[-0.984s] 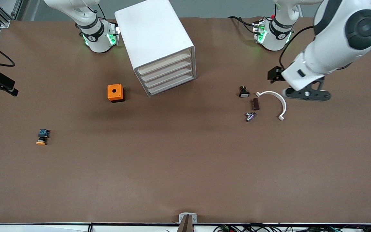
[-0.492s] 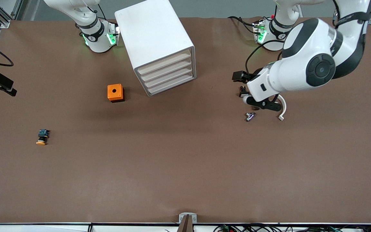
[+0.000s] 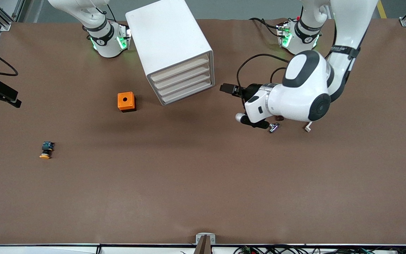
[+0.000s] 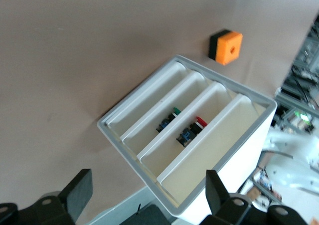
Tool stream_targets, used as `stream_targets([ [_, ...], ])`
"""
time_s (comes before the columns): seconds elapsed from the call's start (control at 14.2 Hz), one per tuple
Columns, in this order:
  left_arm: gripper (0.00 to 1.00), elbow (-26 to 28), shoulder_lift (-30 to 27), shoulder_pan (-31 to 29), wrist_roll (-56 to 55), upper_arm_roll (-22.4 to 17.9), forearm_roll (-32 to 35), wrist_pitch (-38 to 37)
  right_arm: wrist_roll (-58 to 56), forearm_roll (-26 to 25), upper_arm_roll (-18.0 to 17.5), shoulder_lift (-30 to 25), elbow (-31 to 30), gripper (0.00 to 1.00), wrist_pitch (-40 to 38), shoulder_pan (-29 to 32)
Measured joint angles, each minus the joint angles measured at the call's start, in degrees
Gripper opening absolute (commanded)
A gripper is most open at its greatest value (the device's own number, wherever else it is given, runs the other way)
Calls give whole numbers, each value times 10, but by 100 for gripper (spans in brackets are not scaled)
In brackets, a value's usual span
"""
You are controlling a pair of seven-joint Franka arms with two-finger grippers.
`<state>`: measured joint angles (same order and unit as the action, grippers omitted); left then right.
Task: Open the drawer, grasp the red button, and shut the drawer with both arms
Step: 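Grasp the drawer front with the left gripper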
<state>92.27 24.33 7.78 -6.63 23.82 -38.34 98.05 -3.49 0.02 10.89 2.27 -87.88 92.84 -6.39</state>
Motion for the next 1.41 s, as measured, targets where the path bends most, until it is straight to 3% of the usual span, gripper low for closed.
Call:
stream_targets([
  [0.35,100,14,73,5,142,0,-72,26,27,0,-1,6,2,100,0,-13],
  [0.84,100,97,137,19,407,1,-245,53,151,1,-2,10,3,100,-60,-87],
  [1.41,100,139,154,71,545,1,-358,80,309,1,-3,10,3,100,-106,-152],
])
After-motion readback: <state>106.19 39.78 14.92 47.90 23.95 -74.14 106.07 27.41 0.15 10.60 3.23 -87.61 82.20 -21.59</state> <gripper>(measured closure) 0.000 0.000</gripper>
